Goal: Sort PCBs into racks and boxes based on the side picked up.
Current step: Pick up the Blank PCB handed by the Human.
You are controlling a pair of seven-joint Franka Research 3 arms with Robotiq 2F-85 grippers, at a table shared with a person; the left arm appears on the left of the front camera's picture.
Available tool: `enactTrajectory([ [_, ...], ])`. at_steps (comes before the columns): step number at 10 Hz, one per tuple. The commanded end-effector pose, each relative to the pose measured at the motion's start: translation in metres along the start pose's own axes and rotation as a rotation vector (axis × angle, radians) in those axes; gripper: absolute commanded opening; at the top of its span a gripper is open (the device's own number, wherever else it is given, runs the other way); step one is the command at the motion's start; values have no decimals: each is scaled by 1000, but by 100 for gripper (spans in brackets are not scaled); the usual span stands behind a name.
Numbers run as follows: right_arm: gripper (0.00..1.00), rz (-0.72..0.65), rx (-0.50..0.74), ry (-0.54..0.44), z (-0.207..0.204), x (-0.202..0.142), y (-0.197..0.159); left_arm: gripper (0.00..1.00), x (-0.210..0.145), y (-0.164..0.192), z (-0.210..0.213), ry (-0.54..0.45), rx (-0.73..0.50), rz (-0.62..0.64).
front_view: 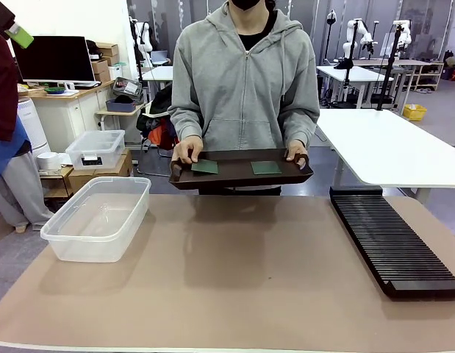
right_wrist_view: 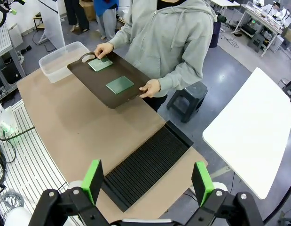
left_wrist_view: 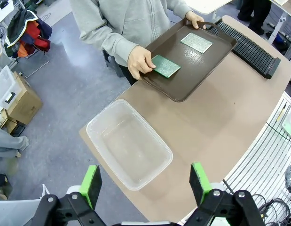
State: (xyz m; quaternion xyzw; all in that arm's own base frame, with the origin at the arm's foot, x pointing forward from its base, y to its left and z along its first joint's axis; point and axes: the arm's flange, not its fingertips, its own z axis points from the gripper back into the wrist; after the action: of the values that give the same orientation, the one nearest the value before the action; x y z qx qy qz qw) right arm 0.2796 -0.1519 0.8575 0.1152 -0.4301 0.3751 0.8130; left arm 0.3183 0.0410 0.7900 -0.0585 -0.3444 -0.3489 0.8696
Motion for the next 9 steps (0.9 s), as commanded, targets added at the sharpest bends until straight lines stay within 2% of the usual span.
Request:
enactTrajectory([
  [1, 100, 4, 2, -1, 0, 1, 3, 100, -1, 0, 0, -1, -3, 4],
  [9, 100, 4, 2, -1, 0, 1, 3, 100, -1, 0, 0, -1, -3, 4],
])
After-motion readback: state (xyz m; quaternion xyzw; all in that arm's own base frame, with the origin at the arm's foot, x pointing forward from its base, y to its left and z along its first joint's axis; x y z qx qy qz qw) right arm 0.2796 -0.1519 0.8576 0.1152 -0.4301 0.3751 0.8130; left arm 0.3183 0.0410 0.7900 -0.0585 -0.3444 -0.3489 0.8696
